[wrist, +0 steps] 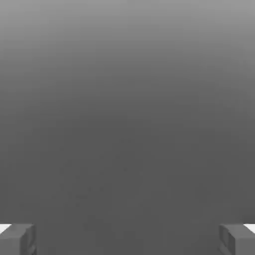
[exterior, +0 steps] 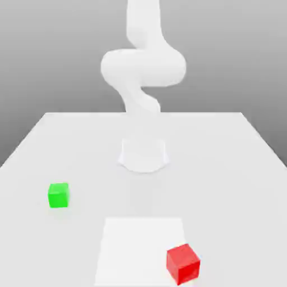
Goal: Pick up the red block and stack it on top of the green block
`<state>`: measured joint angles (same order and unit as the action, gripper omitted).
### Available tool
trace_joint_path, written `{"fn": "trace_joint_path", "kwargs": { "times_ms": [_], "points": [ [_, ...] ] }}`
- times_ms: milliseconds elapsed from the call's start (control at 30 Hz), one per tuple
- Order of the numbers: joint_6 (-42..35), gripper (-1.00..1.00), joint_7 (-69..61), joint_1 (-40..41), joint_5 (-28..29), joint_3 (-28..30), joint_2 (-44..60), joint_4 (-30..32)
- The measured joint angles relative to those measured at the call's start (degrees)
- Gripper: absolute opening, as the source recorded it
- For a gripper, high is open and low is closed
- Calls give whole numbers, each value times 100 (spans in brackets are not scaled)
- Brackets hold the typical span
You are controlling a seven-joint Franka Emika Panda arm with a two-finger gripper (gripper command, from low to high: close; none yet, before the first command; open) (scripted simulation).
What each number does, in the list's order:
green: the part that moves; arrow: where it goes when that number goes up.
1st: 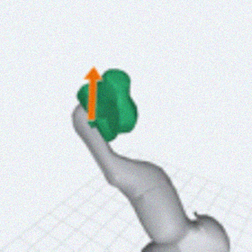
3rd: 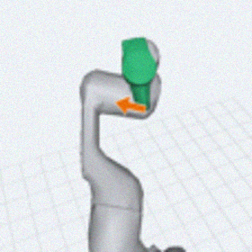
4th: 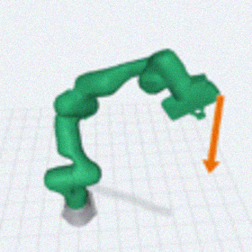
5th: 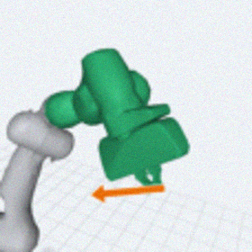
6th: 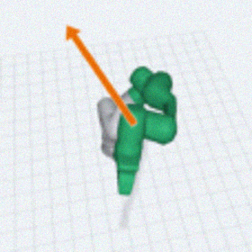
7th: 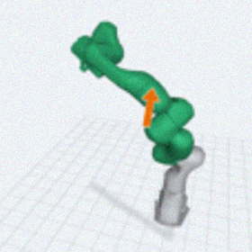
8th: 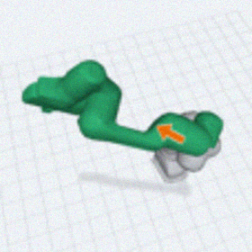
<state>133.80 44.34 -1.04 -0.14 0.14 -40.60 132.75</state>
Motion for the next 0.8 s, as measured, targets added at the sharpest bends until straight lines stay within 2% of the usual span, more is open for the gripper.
{"fn": "trace_joint_path", "kwargs": {
  "times_ms": [533, 800],
  "points": [
    [1298, 0, -958, -536, -85, -48, 3359, 620],
    [1942, 0, -1310, -731, 43, -132, 5020, 927]
  ]
}}
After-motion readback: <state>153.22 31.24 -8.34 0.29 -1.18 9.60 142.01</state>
